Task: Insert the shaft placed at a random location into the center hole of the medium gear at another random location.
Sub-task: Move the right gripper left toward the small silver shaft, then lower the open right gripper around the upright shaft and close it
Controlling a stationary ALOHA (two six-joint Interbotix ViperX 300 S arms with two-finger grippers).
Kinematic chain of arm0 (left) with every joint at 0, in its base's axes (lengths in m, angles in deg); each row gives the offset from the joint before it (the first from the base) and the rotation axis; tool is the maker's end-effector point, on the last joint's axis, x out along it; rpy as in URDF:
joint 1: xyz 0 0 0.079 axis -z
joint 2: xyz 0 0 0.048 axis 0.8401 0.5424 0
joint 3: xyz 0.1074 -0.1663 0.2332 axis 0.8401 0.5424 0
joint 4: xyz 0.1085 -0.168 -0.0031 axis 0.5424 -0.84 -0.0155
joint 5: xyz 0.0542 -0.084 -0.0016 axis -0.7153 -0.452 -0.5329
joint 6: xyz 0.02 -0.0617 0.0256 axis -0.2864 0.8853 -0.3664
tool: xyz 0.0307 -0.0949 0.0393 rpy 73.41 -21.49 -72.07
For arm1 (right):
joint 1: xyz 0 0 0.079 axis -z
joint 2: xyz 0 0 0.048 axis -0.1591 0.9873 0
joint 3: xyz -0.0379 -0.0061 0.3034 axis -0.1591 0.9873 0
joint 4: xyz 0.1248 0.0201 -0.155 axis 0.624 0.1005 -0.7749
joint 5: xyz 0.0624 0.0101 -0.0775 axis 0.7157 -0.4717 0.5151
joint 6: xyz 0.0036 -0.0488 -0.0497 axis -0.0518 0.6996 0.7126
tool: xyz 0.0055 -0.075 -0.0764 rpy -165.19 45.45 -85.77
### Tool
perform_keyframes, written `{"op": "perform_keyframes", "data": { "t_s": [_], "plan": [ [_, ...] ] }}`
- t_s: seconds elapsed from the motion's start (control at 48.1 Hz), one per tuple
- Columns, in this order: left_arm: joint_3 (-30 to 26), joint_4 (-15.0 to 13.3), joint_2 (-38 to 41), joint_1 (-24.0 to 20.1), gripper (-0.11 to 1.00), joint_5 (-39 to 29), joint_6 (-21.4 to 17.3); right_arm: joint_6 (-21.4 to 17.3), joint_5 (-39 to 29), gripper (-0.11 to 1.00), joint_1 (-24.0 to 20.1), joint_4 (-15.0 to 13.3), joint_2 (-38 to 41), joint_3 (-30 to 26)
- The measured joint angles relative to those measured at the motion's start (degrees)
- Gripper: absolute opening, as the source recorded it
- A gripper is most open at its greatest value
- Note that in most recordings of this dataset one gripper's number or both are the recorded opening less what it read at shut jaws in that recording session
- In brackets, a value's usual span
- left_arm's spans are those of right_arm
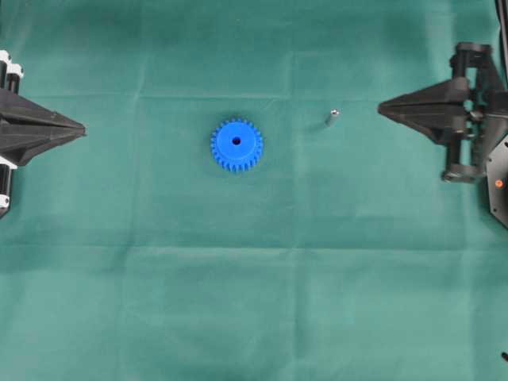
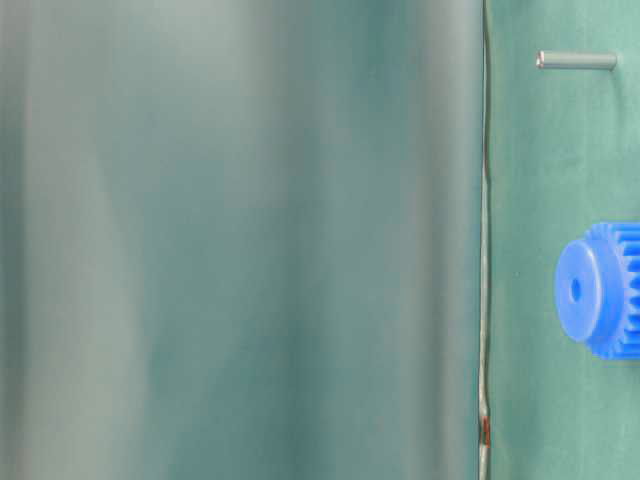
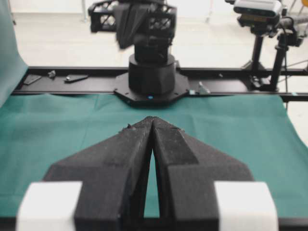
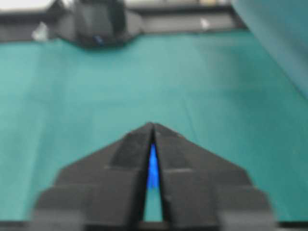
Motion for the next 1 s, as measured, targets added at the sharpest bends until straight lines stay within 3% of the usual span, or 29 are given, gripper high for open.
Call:
{"op": "perform_keyframes", "data": {
  "t_s": [0.166, 0.25, 0.374, 0.999],
  "plan": [
    [0.0, 0.0, -0.1, 0.0, 0.00, -0.4, 0.0, 0.0, 2.2, 0.75, 3.1, 0.0, 8.7, 0.0],
    [0.0, 0.0, 0.0, 0.0, 0.00, -0.5, 0.0, 0.0, 5.0, 0.90, 4.6, 0.0, 13.3, 0.0],
    [0.0, 0.1, 0.0, 0.0, 0.00, -0.7, 0.0, 0.1, 9.9, 0.82, 5.5, 0.0, 20.2, -0.1],
    [0.0, 0.1, 0.1, 0.0, 0.00, -1.4, 0.0, 0.1, 25.0, 0.82, 8.3, 1.8, 42.4, -0.9]
  ]
}}
